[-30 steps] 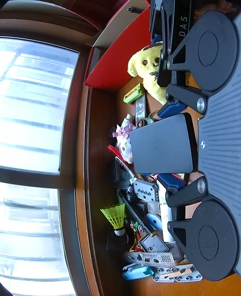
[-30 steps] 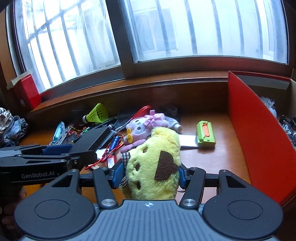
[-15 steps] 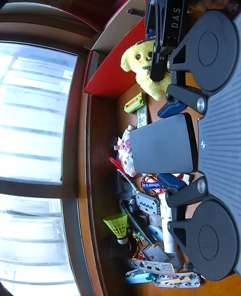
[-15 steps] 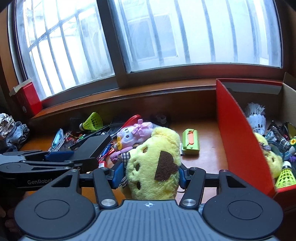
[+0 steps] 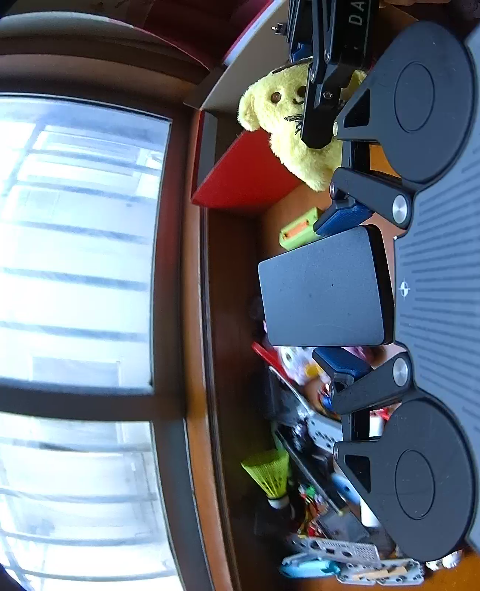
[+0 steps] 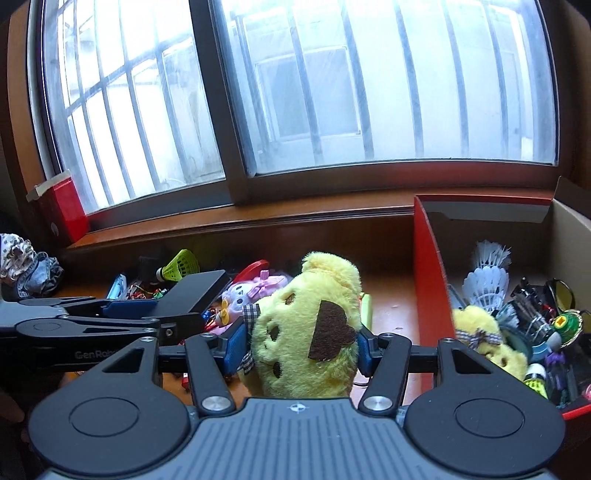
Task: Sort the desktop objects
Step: 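Lift the yellow dog plush with the right gripper toward the cardboard box, then lower the plush into the box and open the right gripper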
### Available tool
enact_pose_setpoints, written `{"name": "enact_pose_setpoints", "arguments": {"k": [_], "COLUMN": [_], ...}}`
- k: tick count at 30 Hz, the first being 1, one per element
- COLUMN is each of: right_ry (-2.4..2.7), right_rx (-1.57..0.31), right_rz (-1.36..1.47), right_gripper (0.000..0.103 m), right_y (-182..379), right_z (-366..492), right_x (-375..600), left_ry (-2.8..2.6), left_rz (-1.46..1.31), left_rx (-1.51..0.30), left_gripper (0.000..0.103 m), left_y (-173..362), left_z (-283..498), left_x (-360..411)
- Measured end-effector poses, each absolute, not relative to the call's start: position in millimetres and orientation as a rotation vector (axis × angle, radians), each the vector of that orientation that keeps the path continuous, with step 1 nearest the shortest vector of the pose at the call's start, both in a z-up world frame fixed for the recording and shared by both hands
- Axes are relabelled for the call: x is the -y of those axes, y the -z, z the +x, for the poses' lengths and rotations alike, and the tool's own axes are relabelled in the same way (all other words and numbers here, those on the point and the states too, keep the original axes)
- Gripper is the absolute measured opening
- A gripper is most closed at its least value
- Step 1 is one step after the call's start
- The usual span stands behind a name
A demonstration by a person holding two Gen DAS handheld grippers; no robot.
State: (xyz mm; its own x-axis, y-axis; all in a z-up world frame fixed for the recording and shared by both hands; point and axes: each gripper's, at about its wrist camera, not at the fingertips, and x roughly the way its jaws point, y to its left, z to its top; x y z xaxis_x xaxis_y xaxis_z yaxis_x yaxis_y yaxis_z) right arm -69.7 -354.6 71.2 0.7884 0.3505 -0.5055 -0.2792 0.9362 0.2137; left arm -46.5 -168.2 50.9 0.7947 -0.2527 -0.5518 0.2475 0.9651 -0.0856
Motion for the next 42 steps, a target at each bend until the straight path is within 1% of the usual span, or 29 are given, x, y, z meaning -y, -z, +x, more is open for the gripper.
{"name": "enact_pose_setpoints", "arguments": {"k": [19, 27, 34, 42], "right_ry": [-0.318, -0.287, -0.233, -0.194], "right_rx": [-0.508, -0.49, -0.498, -0.494], "right_rz": [0.135, 0.126, 0.182, 0.211], "right_gripper": [0.059, 0.059, 0.059, 0.059], "right_y": [-102.0, -113.5, -106.2, -93.6], "right_z": [-64.3, -60.7, -53.7, -44.6], "right_x": [455.2, 496.1, 532.2, 552.1], "left_ry": [0.348, 0.383, 0.405, 0.434], "left_rz": [0.008, -0.011, 0.004, 0.021], "left_rx": [-0.508, -0.509, -0.5, -0.509], "left_gripper": [0.065, 0.065, 0.066, 0.065], "left_y": [-80.5, -90.5, -89.8, -86.3], "left_z": [-23.1, -7.1, 2.9, 17.8], "left_x": [264.4, 304.1, 329.7, 350.3]}}
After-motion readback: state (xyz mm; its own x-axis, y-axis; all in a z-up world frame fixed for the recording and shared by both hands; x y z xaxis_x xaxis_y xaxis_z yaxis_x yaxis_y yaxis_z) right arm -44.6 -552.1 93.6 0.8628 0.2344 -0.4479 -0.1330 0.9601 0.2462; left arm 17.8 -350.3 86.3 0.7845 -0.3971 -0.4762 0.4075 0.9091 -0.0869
